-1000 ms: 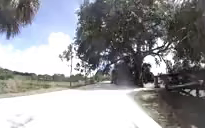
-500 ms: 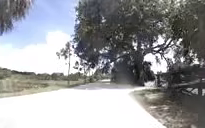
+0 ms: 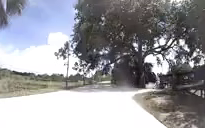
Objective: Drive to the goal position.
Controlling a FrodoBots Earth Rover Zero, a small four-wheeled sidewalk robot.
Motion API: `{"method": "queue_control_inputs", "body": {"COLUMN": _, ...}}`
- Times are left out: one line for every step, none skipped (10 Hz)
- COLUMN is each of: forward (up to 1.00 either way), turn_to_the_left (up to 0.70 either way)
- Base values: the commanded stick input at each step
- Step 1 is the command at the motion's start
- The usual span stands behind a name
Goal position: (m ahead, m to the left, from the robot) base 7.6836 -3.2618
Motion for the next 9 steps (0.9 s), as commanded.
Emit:
{"method": "queue_control_inputs", "body": {"forward": 0.7, "turn_to_the_left": 0.0}}
{"method": "queue_control_inputs", "body": {"forward": 0.8, "turn_to_the_left": 0.0}}
{"method": "queue_control_inputs", "body": {"forward": 0.85, "turn_to_the_left": 0.0}}
{"method": "queue_control_inputs", "body": {"forward": 0.85, "turn_to_the_left": 0.0}}
{"method": "queue_control_inputs", "body": {"forward": 0.85, "turn_to_the_left": 0.0}}
{"method": "queue_control_inputs", "body": {"forward": 0.85, "turn_to_the_left": 0.0}}
{"method": "queue_control_inputs", "body": {"forward": 0.85, "turn_to_the_left": 0.0}}
{"method": "queue_control_inputs", "body": {"forward": 0.85, "turn_to_the_left": 0.0}}
{"method": "queue_control_inputs", "body": {"forward": 0.85, "turn_to_the_left": 0.0}}
